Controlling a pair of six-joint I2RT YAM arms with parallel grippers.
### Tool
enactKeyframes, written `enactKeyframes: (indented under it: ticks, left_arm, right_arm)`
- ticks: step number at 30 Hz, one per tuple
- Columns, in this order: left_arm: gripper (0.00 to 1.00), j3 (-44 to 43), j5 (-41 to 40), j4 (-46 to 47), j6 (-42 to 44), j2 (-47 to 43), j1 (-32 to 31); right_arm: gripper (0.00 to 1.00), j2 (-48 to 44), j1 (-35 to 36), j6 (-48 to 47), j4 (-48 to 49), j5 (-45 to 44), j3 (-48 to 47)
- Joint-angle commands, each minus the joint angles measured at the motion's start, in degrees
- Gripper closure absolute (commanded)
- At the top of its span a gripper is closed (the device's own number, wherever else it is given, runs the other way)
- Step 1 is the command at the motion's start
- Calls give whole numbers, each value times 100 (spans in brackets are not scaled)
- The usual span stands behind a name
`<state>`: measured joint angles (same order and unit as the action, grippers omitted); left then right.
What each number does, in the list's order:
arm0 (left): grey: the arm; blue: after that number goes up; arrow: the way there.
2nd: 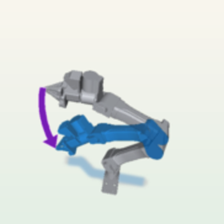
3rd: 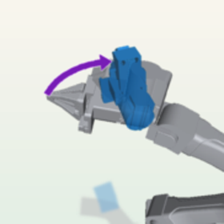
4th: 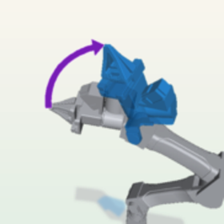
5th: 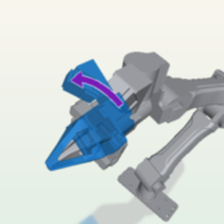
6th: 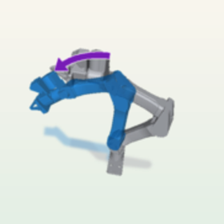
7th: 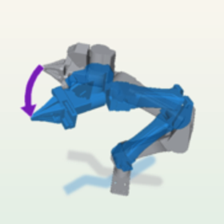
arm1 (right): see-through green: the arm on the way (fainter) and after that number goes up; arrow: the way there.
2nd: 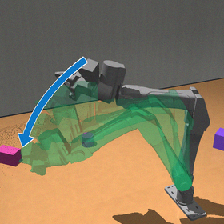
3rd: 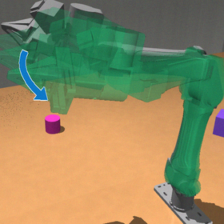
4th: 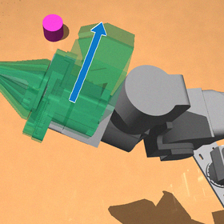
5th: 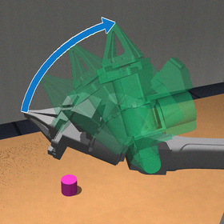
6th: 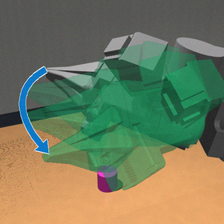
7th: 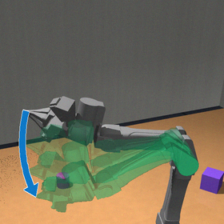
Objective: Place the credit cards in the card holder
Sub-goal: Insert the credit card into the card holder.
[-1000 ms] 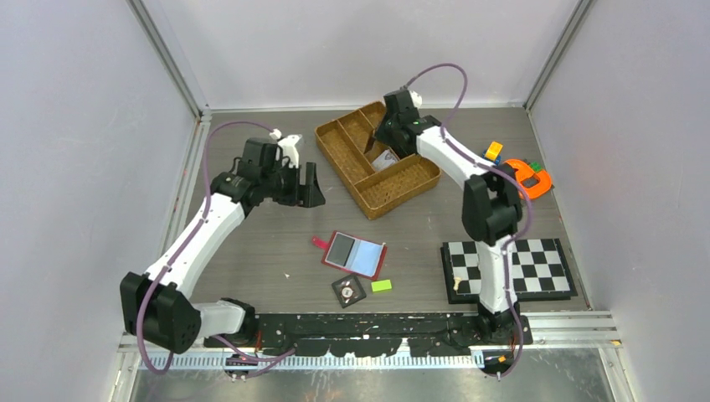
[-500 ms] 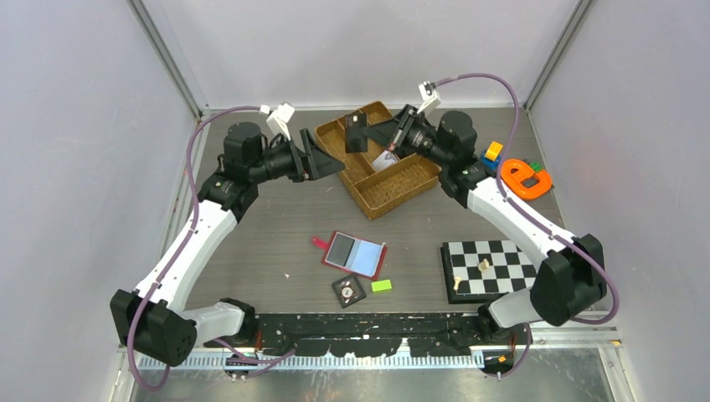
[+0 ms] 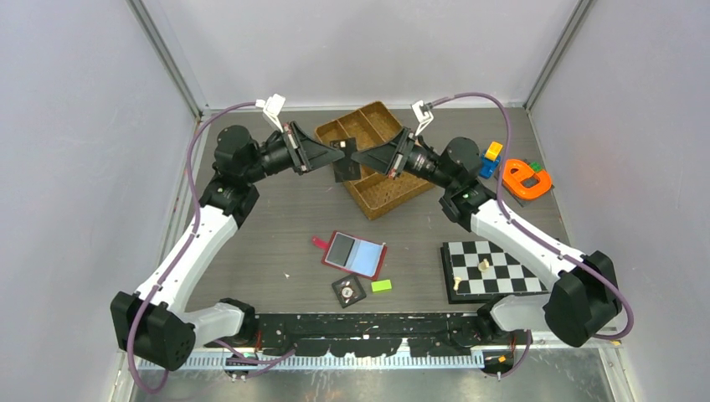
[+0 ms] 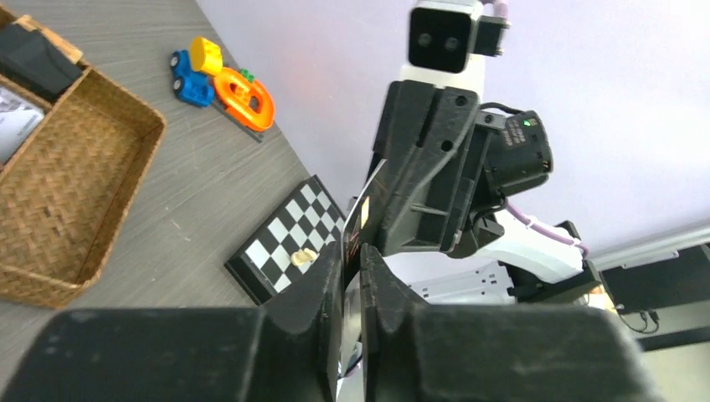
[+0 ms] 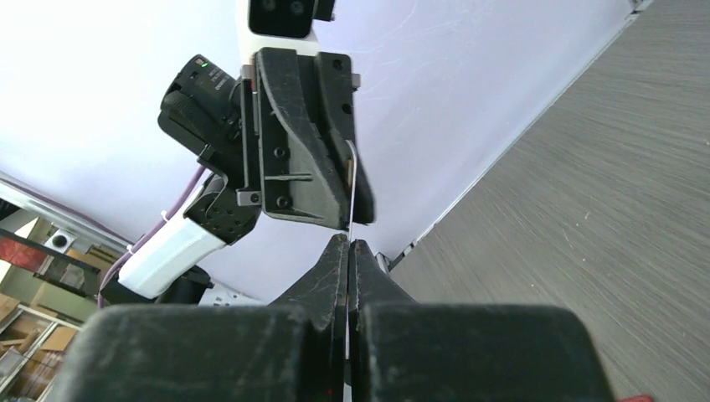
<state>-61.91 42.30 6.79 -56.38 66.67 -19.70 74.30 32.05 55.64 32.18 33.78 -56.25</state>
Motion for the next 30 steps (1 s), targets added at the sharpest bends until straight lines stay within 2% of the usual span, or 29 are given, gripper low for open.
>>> enactKeyframes:
  ticks: [1,3,4,5,7,9,12,14,21,26,30]
  left_arm:
    - [99,159,250,671,-355,-119,10]
    - [100,194,325,521,-177,-119,10]
    - [100,180,349,254,31,-119,10]
    - [100,145,356,-117,317,-105,18]
    - [100,-7,319,-1159,1095,-12,33]
    - [100,-239,258,-2335,1915,221,45]
    - [100,-503,282,-3527,2910,777,46]
    - [100,-528,236,-3926,3281,1134,34]
    - [100,-273,-48,-4150,3693,2020,-152]
    - [100,-146,-311,-4151,3767,2571,-576]
    - [100,-47,-498,-4083,3766,2961,-649]
  right_arm:
    - [95,-278,22,-45,112,-22,26]
    - [71,-426,27,-360,-615,-325,6]
    - [58,-518,29,-618,-1312,-688,-14]
    - [49,-635,29,-837,-1714,-982,-25]
    - [37,-876,23,-1205,-2737,-1525,34]
    - [32,-1071,26,-1360,-3154,-1809,226]
    - [32,-1276,33,-1144,-3452,-2045,738]
    - [35,-1356,67,-805,-3392,-2155,1180]
    - [49,-990,255,-127,-2922,-2259,2448]
    - [53,-422,459,-146,-2746,-2373,2685]
    - [54,101,534,-119,-2579,-2399,2708]
